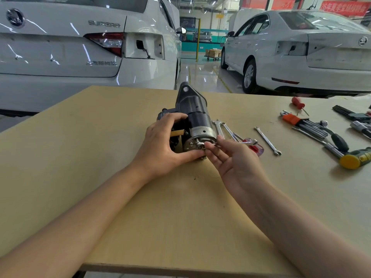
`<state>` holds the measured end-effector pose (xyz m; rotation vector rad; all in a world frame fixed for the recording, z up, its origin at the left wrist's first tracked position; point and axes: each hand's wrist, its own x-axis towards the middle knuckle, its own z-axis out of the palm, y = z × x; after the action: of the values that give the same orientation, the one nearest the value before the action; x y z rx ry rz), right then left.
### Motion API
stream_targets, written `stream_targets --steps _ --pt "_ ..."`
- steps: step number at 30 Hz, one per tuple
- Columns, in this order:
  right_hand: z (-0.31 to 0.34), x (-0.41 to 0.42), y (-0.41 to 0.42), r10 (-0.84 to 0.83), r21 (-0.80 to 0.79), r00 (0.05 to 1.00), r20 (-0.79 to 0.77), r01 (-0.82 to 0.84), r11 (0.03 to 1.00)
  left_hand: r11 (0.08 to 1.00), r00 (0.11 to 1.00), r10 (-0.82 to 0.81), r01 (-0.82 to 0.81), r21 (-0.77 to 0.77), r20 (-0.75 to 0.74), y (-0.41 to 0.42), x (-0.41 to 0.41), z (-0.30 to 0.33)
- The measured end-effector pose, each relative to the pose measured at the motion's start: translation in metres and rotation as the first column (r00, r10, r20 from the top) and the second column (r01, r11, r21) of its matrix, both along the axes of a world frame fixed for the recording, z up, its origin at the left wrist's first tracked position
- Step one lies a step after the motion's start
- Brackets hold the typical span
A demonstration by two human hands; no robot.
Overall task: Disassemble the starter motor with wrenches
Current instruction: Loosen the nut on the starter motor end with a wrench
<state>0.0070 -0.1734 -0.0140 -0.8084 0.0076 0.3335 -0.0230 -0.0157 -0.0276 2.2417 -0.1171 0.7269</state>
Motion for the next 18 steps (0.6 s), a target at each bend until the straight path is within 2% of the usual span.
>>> stream_targets --steps 5,13,18 --pt "0.0002 0.0011 -0.0004 0.013 -0.006 1.0 -0.023 -0.013 1.0 1.0 1.0 0.009 -0.009 0.021 0.005 -0.0018 -0.0007 0.0003" --pt "0.0018 0.0015 -0.004 0.007 -0.038 0.999 0.035 -0.006 0.999 0.999 0.999 0.035 -0.035 -0.01 0.014 0.0014 0.0024 -0.0026" --pt "0.008 -0.0001 -0.0032 0.02 -0.032 1.0 -0.021 -0.021 0.999 0.999 1.0 0.026 -0.026 -0.032 0.003 -0.0003 0.0005 -0.0007"
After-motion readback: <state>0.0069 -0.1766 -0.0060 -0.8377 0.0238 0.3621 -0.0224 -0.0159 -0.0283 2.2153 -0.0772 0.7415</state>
